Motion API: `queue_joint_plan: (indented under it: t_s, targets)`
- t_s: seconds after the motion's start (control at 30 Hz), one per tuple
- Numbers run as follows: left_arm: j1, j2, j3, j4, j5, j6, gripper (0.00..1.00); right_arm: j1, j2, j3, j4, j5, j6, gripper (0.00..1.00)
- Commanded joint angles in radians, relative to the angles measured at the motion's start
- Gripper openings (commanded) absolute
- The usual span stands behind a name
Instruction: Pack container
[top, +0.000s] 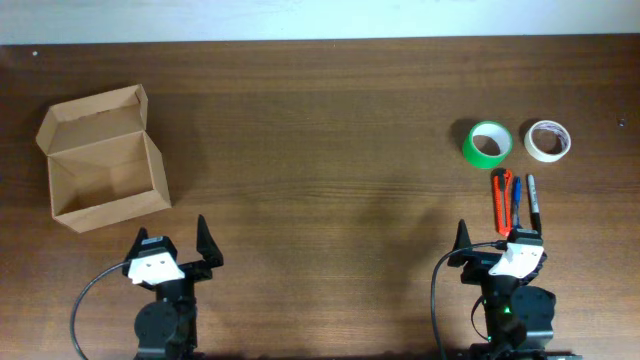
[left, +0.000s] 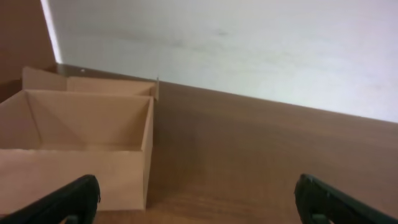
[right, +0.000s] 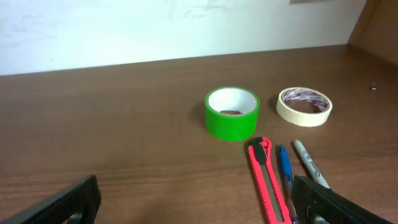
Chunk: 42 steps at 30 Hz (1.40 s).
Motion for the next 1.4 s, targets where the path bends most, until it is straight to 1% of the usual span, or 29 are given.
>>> queue_joint_plan:
  t_s: [0.0, 0.1, 0.23, 0.33, 0.43, 0.5, 0.53, 0.57, 0.7, 0.8, 0.83, 0.97, 1.1, 1.2, 1.37]
  targets:
    - [-0.003, 0.02, 0.064, -0.124, 0.021, 0.009, 1.0, -0.003, -0.011, -0.008, 0.022, 0.006, 0.013, 0.99]
    - [-0.003, 0.093, 0.14, -0.186, 0.021, 0.009, 1.0, -0.003, -0.01, -0.008, 0.039, -0.049, 0.014, 0.99]
    - [-0.003, 0.261, 0.291, -0.195, -0.006, 0.01, 1.0, -0.004, 0.048, -0.002, 0.013, -0.024, 0.014, 0.99]
    - [-0.001, 0.454, 0.458, -0.228, -0.062, 0.013, 1.0, -0.005, 0.16, 0.039, 0.005, 0.002, 0.014, 0.99]
    - [0.02, 0.678, 0.64, -0.252, -0.065, 0.051, 1.0, -0.019, 0.319, 0.131, 0.004, 0.019, 0.006, 0.99]
    - [0.045, 0.813, 0.761, -0.28, -0.052, 0.051, 1.0, -0.054, 0.467, 0.235, 0.002, 0.019, 0.003, 0.99]
    - [0.071, 0.917, 0.867, -0.308, -0.017, 0.053, 1.0, -0.087, 0.578, 0.33, -0.02, 0.01, 0.003, 0.99]
    - [0.088, 0.981, 0.935, -0.325, 0.01, 0.054, 1.0, -0.11, 0.648, 0.396, -0.042, -0.005, 0.003, 0.99]
    - [0.16, 1.225, 1.219, -0.417, 0.105, 0.055, 1.0, -0.243, 0.969, 0.749, -0.19, -0.113, 0.003, 0.99]
    - [0.201, 1.366, 1.399, -0.483, 0.142, 0.087, 1.0, -0.324, 1.166, 1.004, -0.301, -0.157, 0.003, 0.99]
    - [0.217, 1.423, 1.477, -0.512, 0.142, 0.109, 1.0, -0.36, 1.253, 1.128, -0.351, -0.161, 0.003, 0.99]
    - [0.254, 1.528, 1.621, -0.563, 0.144, 0.189, 1.0, -0.45, 1.439, 1.411, -0.451, -0.161, 0.002, 0.99]
    - [0.291, 1.566, 1.662, -0.579, 0.144, 0.261, 1.0, -0.544, 1.551, 1.582, -0.504, -0.181, -0.023, 0.99]
    - [0.307, 1.569, 1.662, -0.579, 0.14, 0.279, 1.0, -0.615, 1.614, 1.66, -0.539, -0.228, -0.023, 0.99]
    - [0.307, 1.569, 1.662, -0.595, 0.135, 0.278, 1.0, -0.693, 1.666, 1.674, -0.546, -0.252, -0.023, 0.99]
